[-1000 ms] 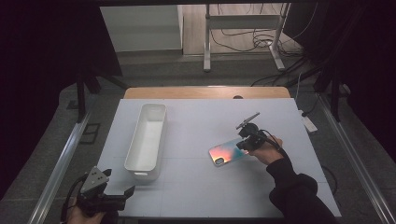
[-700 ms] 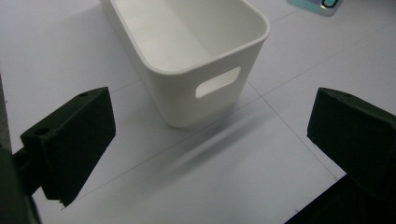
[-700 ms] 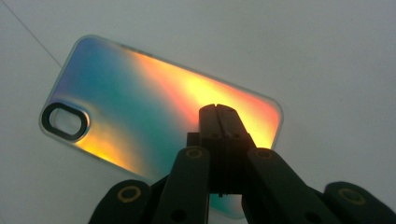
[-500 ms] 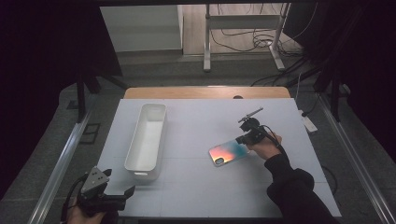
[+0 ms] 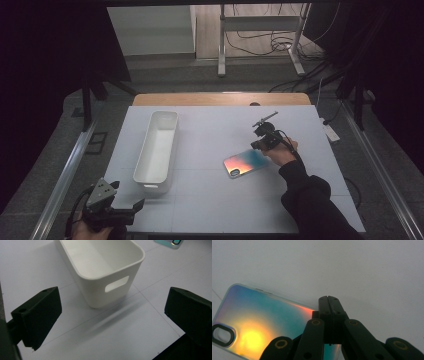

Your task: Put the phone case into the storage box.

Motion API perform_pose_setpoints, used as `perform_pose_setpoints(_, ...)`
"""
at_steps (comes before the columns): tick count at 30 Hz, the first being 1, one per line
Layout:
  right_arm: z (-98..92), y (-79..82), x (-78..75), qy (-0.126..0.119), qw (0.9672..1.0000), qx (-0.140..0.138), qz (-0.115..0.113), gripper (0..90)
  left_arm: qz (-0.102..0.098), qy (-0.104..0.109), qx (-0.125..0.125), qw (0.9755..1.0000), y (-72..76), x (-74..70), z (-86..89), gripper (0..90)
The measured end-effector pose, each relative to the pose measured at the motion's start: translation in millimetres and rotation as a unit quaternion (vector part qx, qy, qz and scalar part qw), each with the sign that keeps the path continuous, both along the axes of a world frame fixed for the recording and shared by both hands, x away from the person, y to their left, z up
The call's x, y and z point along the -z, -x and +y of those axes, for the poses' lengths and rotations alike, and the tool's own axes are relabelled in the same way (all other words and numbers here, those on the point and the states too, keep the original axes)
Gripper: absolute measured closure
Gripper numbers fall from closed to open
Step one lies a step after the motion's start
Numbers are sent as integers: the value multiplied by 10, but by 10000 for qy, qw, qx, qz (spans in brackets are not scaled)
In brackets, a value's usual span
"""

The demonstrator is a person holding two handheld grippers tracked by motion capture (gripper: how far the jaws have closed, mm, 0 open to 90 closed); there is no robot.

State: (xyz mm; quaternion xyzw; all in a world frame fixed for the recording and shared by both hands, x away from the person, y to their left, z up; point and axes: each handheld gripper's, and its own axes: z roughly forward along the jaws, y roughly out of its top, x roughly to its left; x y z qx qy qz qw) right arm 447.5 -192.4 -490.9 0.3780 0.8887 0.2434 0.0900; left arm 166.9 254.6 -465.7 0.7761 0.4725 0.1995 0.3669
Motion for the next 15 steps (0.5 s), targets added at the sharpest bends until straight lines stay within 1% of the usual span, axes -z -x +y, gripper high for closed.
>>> perform_pose_setpoints(4, -2, -34, 31, 2, 10000, 49, -6, 892, 2, 1, 0, 10000, -1, 0, 0, 18)
perform_pose_setpoints(9, -6, -66, 53, -19, 10000, 47, -25, 891, 7, -6, 4, 10000, -3, 1, -1, 18)
perform_pose_setpoints(13, -2, -80, 72, 12, 10000, 56, -20, 891, 8, -3, 6, 10000, -3, 1, 0, 18)
perform_pose_setpoints(15, -3, -89, 71, 70, 10000, 38, -28, 891, 9, -3, 8, 10000, -3, 1, 0, 17)
